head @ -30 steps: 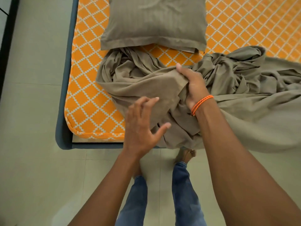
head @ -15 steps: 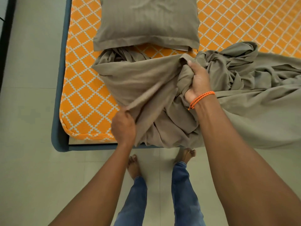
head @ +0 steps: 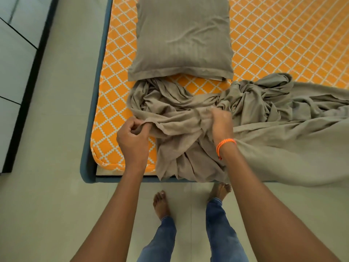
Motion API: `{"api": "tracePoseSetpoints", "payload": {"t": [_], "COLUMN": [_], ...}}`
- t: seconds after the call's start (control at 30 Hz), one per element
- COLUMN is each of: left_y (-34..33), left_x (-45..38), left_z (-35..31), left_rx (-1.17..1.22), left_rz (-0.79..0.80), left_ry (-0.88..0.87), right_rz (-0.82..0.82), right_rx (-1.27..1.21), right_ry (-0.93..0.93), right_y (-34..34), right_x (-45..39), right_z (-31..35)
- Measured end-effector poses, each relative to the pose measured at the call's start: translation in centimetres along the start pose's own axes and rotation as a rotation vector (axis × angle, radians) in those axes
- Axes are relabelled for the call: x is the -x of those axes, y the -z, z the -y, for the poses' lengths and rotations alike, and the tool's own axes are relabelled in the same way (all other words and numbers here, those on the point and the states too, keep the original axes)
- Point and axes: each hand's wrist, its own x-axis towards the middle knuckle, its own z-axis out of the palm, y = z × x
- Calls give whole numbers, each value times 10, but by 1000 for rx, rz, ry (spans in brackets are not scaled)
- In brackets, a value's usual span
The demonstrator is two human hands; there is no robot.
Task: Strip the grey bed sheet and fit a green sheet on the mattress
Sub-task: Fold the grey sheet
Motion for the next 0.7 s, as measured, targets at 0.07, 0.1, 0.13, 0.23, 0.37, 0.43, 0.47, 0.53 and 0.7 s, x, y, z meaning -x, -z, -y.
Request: {"api": "tracePoseSetpoints", "payload": {"t": [0.07,0.1,0.13,0.23,0.37,0.43,0.47,0.53,0.7], "left_y": [12,18,23,30,14,2,-3,-14,-46], "left_x": [6,8,9,11,12,14,18,29,66], "left_z": [-14,-23,-32,-58,-98,-119,-129,-148,-171], "left_rx": [-39,-53,-70,-112,-185,-170,-121,-35,115], "left_rz": [35,59,78,111,93,84,122,230,447], "left_ry": [-54,-78,-98,-223,-412,-443,-439,-430,-326], "right_rz": [-37,-13,26,163,281,262,241,158,-107], "right_rx": [-19,-7,15,18,10,18,22,27,-95], "right_ry": [59,87,115,189,326,426,463,513,403], "right_y": [11,18,24,35,47,58,64,77,105], "right_x": [18,28,35,58,83,88,90,95,100], "right_z": [-1,2,2,12,26,33,37,49,77]}}
